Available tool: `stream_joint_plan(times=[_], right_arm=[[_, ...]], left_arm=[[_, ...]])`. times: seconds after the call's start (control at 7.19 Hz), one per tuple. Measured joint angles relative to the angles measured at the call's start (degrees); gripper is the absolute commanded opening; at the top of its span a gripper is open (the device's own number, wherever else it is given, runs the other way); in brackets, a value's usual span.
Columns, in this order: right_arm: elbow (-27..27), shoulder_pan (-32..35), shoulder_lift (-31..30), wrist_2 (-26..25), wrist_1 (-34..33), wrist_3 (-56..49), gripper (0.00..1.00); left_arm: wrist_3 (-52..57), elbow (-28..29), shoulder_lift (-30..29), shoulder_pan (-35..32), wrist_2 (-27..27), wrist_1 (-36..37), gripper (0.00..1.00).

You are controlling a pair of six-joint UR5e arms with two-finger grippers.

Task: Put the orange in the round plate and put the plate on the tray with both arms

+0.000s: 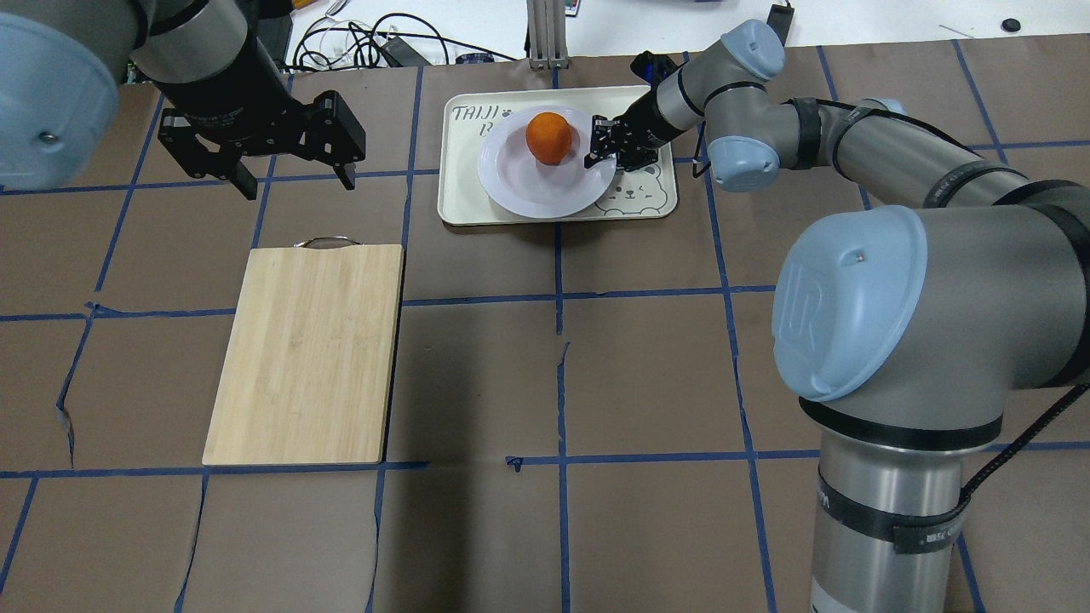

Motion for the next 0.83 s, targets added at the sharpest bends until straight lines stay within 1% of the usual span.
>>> stream_joint_plan(times=[0.14,0.28,0.42,0.56,0.83], right_arm=[[0.02,-0.01,-0.54,-1.00,-0.01,-0.01,1.00],[0.13,-0.02,-1.88,-3.09,0.07,0.06,1.00],[0.43,-0.02,-4.46,-6.69,1.43,0.08,1.00],[0.80,-0.05,-7.85,-10.85,4.92,-0.05,1.00],[1.23,-0.09,-15.92,-19.71,15.67,-0.46,1.00]], left_arm=[[0.00,0.00,0.00,0.00,0.00,0.00,1.00],[0.00,0.00,0.00,0.00,0.00,0.00,1.00],[0.00,0.00,0.02,0.00,0.00,0.00,1.00],[0.00,0.00,0.03,0.00,0.00,0.00,1.00],[0.00,0.00,0.05,0.00,0.00,0.00,1.00]])
